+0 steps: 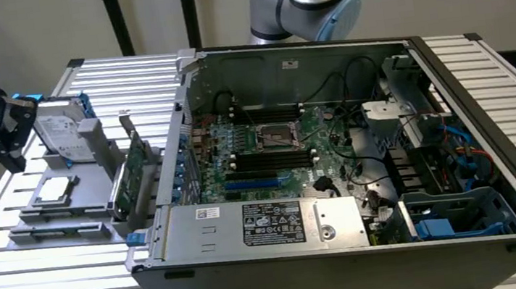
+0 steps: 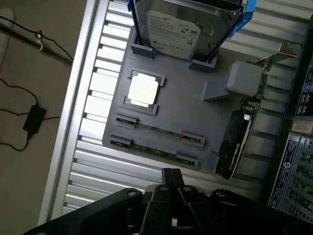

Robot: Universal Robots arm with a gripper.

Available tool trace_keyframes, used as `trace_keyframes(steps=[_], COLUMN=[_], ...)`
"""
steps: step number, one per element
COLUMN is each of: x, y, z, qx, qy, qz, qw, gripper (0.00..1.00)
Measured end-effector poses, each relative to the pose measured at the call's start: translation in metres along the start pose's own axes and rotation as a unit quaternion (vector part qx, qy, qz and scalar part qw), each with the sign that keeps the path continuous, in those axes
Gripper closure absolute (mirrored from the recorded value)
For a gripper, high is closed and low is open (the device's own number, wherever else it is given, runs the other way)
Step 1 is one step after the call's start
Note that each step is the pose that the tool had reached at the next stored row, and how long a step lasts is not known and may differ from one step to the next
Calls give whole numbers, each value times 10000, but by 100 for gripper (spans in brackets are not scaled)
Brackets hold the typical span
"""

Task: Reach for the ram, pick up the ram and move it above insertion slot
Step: 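Pick up the ram and move it above insertion slot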

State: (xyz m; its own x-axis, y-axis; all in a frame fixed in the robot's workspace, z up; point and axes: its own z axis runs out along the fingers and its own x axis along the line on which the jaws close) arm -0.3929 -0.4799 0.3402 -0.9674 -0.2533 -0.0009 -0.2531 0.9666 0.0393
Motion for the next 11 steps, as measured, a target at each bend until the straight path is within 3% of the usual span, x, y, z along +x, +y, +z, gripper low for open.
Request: trace_keyframes(steps=[6, 11], x=[0, 0], y=[0, 0], z=[0, 0], qx=[0, 1], qy=[19, 35], qz=[-539, -995], qw=[9985, 9950], gripper=[89, 89])
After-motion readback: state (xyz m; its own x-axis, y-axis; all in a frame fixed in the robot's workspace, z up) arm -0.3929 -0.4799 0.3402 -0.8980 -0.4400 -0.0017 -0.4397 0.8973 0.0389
